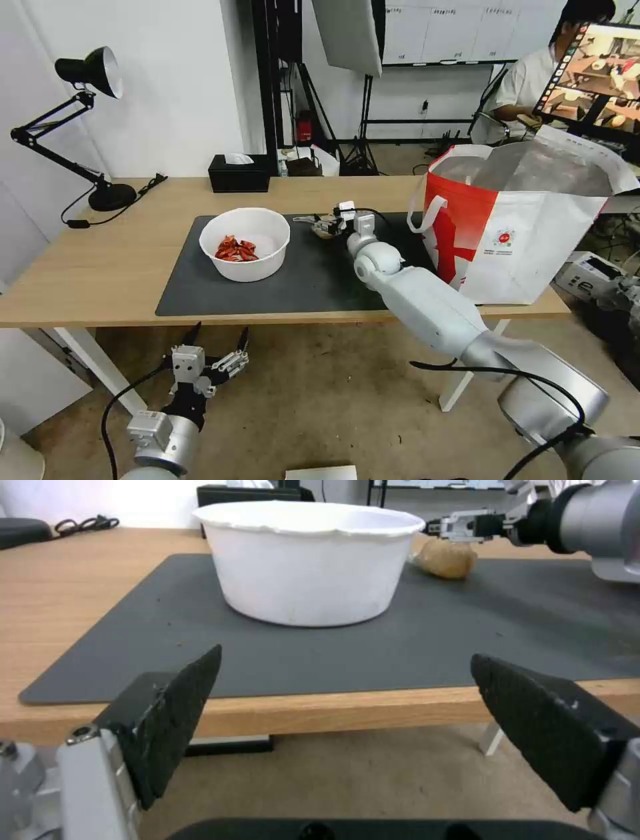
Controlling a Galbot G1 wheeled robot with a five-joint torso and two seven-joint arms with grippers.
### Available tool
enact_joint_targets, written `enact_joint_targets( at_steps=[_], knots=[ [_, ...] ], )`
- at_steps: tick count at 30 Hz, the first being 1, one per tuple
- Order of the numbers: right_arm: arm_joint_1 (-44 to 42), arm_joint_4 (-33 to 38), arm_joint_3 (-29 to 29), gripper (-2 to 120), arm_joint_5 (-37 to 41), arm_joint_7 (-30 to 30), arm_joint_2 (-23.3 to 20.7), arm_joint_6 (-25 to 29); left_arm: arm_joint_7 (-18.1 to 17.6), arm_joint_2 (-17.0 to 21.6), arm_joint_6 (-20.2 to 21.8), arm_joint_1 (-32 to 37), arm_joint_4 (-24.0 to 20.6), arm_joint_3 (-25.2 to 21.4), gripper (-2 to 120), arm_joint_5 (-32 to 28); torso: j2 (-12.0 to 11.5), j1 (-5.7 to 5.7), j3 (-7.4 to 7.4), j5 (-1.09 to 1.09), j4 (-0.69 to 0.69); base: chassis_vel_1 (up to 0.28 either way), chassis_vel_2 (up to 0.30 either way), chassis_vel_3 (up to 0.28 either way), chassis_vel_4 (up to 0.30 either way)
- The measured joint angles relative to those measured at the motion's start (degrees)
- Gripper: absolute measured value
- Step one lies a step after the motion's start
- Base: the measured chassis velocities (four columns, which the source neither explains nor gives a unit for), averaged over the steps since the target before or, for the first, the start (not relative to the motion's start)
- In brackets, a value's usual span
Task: Pick up the trash from the table and place it into the takeout bag.
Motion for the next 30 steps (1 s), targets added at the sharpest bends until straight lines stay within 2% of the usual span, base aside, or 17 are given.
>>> enact_joint_targets(
  at_steps=[8, 16, 20, 23, 24, 27, 28, 30],
  knots=[
    [0.5, -2.0, -0.8, 100, -3.3, -0.4, 1.3, -2.0, 0.0, 0.0, -0.2, -0.2, 0.5, 0.2, 100, -0.1, 0.0, 0.0, 0.0, 0.01, 0.0, 0.0, 0.0, 0.0, 0.0],
    [0.3, -2.0, -0.8, 100, -3.4, -1.0, 1.1, -2.9, -0.1, 0.2, -0.2, -0.5, 0.8, 0.2, 100, -0.2, 0.0, 0.0, 0.0, 0.01, 0.0, 0.0, 0.0, 0.0, 0.0],
    [0.0, -1.8, -0.8, 91, -3.3, -1.1, 0.9, -3.4, -0.1, 0.2, -0.2, -0.6, 1.0, 0.2, 100, -0.2, 0.0, -0.01, 0.0, 0.01, 0.0, 0.0, 0.0, 0.0, 0.0],
    [-0.5, -1.3, -0.8, 76, -3.4, -1.1, 0.5, -3.7, -0.2, 0.2, -0.2, -0.6, 1.0, 0.2, 100, -0.2, 0.0, -0.01, 0.0, 0.01, 0.0, 0.0, 0.0, 0.0, 0.0],
    [-0.5, -1.3, -0.8, 76, -3.4, -1.1, 0.5, -3.7, -0.2, 0.2, -0.2, -0.6, 1.0, 0.2, 100, -0.2, 0.0, -0.01, 0.0, 0.01, 0.0, 0.0, 0.0, 0.0, 0.0],
    [-1.0, -0.5, -0.9, 61, -3.5, -0.7, 0.2, -4.4, -1.0, 0.2, -0.2, -0.6, 1.0, 0.4, 100, -0.3, 0.0, -0.01, 0.0, 0.01, 0.0, 0.0, 0.0, 0.0, 0.0],
    [-1.0, -0.5, -0.9, 61, -3.5, -0.7, 0.2, -4.4, -1.0, 0.2, -0.2, -0.6, 1.0, 0.4, 100, -0.3, 0.0, -0.01, 0.0, 0.01, 0.0, 0.0, 0.0, 0.0, 0.0],
    [-1.3, 0.0, -0.8, 51, -3.4, -0.6, 0.0, -4.8, -1.4, 0.2, -0.3, -0.6, 1.0, 0.5, 100, -0.3, 0.0, -0.01, -0.01, 0.01, 0.0, 0.0, 0.0, 0.0, 0.0]
  ],
)
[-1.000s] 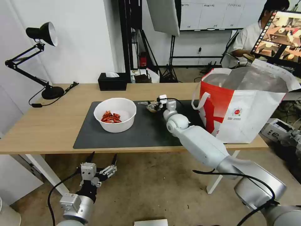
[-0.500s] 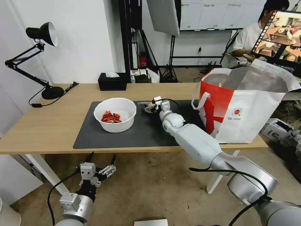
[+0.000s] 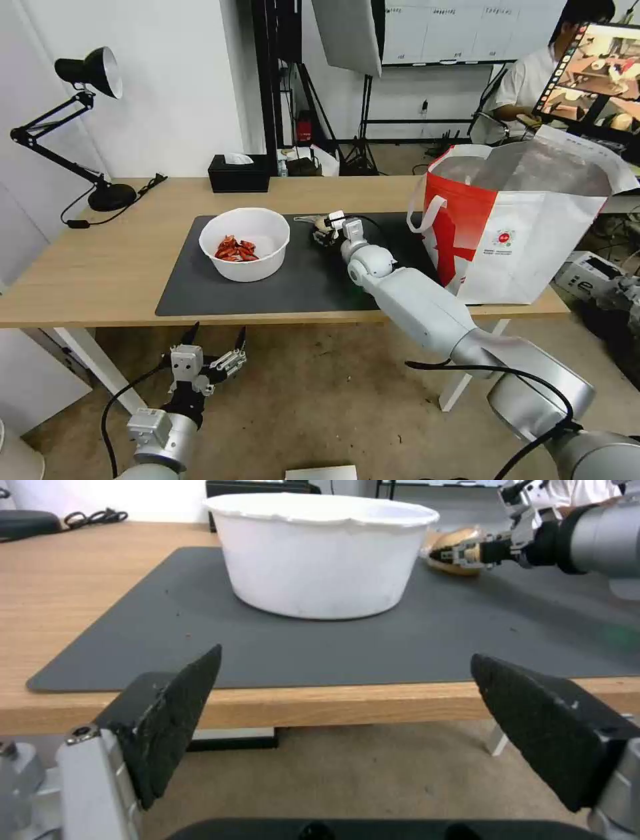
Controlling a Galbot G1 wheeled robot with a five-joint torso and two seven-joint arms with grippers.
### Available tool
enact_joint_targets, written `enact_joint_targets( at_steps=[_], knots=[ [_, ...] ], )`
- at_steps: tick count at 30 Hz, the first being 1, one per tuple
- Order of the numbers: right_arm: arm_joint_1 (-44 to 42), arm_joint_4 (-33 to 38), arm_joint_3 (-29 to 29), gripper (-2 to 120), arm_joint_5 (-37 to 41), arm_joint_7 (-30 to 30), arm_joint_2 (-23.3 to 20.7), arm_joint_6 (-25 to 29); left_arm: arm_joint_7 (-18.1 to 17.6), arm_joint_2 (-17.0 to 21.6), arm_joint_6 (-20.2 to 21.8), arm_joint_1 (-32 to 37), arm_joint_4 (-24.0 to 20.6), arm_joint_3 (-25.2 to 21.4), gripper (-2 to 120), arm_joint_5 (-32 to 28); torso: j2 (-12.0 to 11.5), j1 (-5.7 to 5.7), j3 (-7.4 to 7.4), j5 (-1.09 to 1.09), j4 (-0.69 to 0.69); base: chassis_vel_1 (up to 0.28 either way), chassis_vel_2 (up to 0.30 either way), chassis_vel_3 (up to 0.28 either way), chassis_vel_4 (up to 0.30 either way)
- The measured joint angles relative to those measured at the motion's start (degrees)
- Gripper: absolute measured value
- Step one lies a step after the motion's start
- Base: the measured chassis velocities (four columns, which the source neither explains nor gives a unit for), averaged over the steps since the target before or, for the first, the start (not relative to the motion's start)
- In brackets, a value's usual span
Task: Pick up the trash from the table and place it into the takeout bag.
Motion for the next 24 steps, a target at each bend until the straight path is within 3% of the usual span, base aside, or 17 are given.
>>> enact_joint_targets(
  at_steps=[9, 12, 16, 20, 24],
  knots=[
    [-0.8, 2.6, 0.7, 22, 0.2, 0.9, -1.5, 0.2, -0.1, 0.0, -0.1, 0.1, -0.3, 0.1, 100, 0.1, 0.0, 0.0, 0.0, 0.0, 0.0, 0.0, 0.0, 0.0, 0.0],
    [-2.1, 7.8, 1.6, 11, -0.1, 3.1, -4.0, 1.6, -0.1, -0.1, -0.1, 0.1, -0.5, 0.3, 100, 0.2, 0.0, 0.0, 0.0, 0.0, 0.0, 0.0, 0.0, 0.0, 0.0],
    [-3.6, 13.6, 2.4, 8, -1.7, 5.3, -6.8, 2.2, -0.1, -0.2, -0.1, 0.2, -0.8, 0.3, 100, 0.3, 0.0, 0.0, 0.0, 0.01, 0.01, 0.0, 0.0, 0.0, 0.0],
    [-8.2, 24.7, 5.8, 7, -8.9, 7.9, -12.1, 6.4, -0.2, -0.6, -0.2, 0.5, -1.0, 0.5, 100, 0.7, 0.0, 0.0, 0.0, 0.01, -0.01, 0.0, 0.0, 0.0, 0.0],
    [-10.9, 33.0, 9.3, 7, -10.3, 9.9, -15.3, 7.6, -0.2, -1.1, -0.2, 0.6, -1.1, 1.0, 100, 1.2, 0.0, 0.0, 0.0, 0.02, 0.0, 0.0, 0.0, 0.0, 0.0]
  ],
)
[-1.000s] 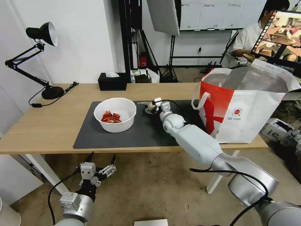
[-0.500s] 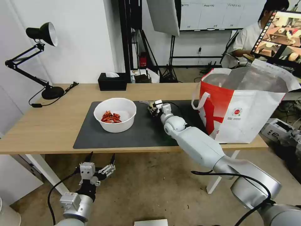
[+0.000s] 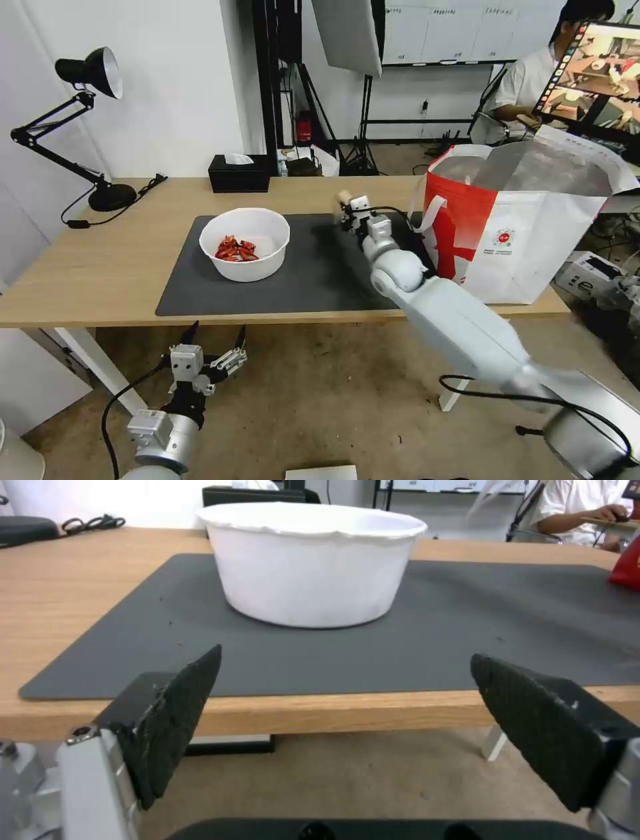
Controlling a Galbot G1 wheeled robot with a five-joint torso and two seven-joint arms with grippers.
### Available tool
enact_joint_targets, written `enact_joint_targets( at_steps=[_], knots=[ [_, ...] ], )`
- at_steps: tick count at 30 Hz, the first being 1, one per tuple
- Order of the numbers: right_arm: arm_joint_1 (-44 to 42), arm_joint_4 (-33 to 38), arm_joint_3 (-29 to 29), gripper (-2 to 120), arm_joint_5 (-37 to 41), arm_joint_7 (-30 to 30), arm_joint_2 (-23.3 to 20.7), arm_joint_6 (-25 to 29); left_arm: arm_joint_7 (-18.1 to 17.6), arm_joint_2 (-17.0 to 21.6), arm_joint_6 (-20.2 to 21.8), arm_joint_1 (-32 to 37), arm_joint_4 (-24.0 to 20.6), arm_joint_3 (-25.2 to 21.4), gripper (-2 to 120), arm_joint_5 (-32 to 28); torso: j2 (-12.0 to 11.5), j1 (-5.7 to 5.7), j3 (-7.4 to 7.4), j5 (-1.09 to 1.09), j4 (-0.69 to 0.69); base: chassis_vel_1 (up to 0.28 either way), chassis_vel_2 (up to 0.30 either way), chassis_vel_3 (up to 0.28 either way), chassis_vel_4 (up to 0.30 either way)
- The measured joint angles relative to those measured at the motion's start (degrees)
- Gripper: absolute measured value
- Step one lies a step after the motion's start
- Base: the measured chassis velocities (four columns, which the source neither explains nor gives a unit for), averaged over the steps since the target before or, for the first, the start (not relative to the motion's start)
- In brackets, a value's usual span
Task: Pick up the trash from the table and place it into the takeout bag.
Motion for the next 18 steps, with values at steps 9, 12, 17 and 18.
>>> enact_joint_targets(
  at_steps=[9, 12, 17, 18],
  knots=[
    [-0.6, 14.1, 6.1, 7, 4.6, 4.9, -7.6, -4.8, 0.1, -0.2, 0.0, 0.6, -0.7, 0.1, 100, 0.4, 0.0, 0.0, 0.0, -0.01, 0.0, 0.0, 0.0, 0.0, 0.0],
    [0.3, 16.5, 8.1, 7, 6.3, 6.5, -10.5, -6.7, 0.1, -0.3, 0.0, 0.9, -1.0, 0.4, 100, 0.6, 0.0, 0.0, -0.01, -0.01, 0.0, 0.0, 0.0, 0.0, 0.0],
    [0.8, 17.4, 12.3, 7, 7.1, 7.6, -15.6, -7.9, 0.1, -0.4, 0.1, 1.1, -1.3, 1.1, 100, 1.1, 0.0, 0.0, 0.0, 0.0, -0.01, 0.0, 0.0, 0.0, 0.0],
    [0.7, 17.3, 13.6, 7, 7.1, 7.6, -16.9, -8.2, 0.1, -0.4, 0.1, 1.0, -1.3, 1.3, 100, 1.3, 0.0, 0.0, 0.0, -0.01, 0.0, 0.0, 0.0, 0.0, 0.0]
  ],
)
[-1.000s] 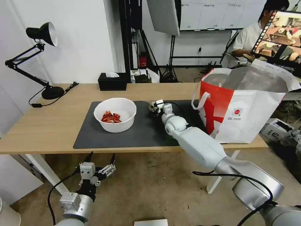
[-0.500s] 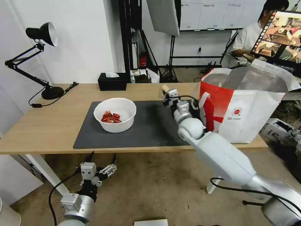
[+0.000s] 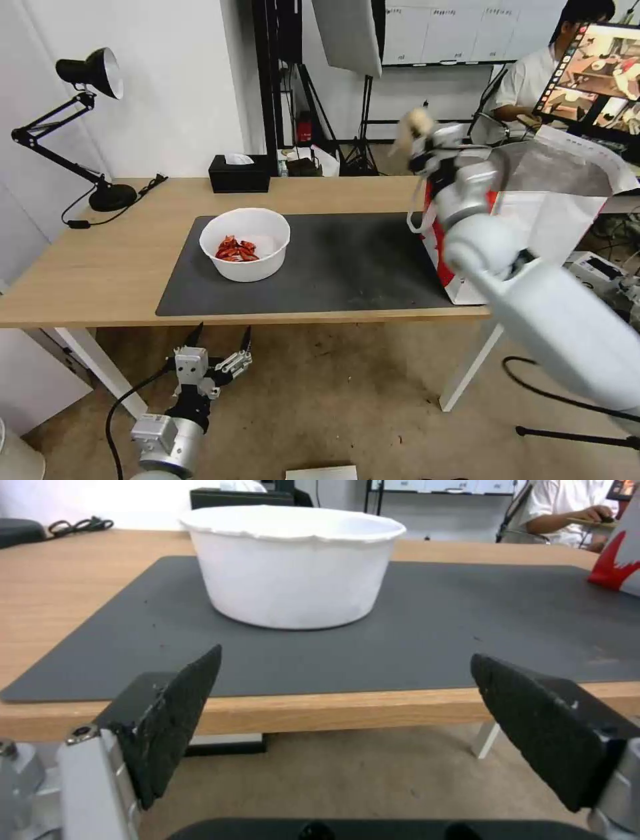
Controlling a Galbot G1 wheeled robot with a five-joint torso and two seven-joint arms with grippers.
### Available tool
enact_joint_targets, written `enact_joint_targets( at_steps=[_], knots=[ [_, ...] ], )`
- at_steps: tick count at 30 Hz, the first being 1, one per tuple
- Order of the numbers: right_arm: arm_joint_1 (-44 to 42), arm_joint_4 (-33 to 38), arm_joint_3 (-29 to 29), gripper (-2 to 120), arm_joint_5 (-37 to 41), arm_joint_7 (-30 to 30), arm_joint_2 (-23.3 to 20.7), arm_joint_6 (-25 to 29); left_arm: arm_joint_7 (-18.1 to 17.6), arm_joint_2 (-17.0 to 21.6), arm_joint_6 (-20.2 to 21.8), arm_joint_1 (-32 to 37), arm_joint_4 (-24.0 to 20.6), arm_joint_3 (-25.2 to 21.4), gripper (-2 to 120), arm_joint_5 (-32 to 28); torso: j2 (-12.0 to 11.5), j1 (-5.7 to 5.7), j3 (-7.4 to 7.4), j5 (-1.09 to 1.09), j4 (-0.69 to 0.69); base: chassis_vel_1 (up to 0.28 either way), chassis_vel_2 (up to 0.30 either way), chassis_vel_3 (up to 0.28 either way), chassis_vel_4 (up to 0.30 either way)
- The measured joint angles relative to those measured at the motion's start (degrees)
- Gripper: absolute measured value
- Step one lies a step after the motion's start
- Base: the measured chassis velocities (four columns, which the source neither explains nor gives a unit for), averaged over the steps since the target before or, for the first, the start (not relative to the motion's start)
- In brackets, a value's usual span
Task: Pick up the trash from the table and place it into the takeout bag.
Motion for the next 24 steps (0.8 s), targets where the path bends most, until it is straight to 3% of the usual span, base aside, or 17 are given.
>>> enact_joint_targets(
  at_steps=[5, 14, 17, 22, 24],
  knots=[
    [-1.9, -0.6, 4.0, 7, 0.7, 0.0, -2.7, -1.4, 0.0, 0.1, 0.4, -0.4, -0.5, 0.6, 100, 0.2, 0.0, 0.0, 0.0, 0.0, 0.0, 0.0, 0.0, 0.0, 0.0],
    [-6.1, 0.1, 6.8, 7, 2.9, 1.7, -3.2, -3.5, 0.1, 0.1, 0.5, -0.4, -0.6, 1.4, 100, 0.5, 0.0, 0.0, 0.0, 0.0, 0.0, 0.0, 0.0, 0.0, 0.0],
    [-6.8, 0.5, 7.2, 23, 3.6, 2.0, -3.1, -4.1, 0.1, 0.2, 0.6, -0.3, -0.8, 1.4, 100, 0.5, 0.0, 0.0, 0.01, 0.0, 0.01, 0.0, 0.0, 0.0, 0.0],
    [-7.0, 0.7, 7.3, 35, 3.7, 2.4, -3.1, -4.4, 0.1, 0.2, 0.6, -0.3, -0.9, 1.5, 100, 0.5, 0.0, 0.0, 0.0, -0.02, 0.01, 0.0, 0.0, 0.0, 0.0],
    [-7.3, 0.9, 7.5, 47, 3.8, 2.6, -3.1, -4.7, 0.1, 0.2, 0.6, -0.3, -0.9, 1.6, 100, 0.5, 0.0, 0.0, 0.0, -0.02, 0.01, 0.0, 0.0, 0.0, 0.0]
  ],
)
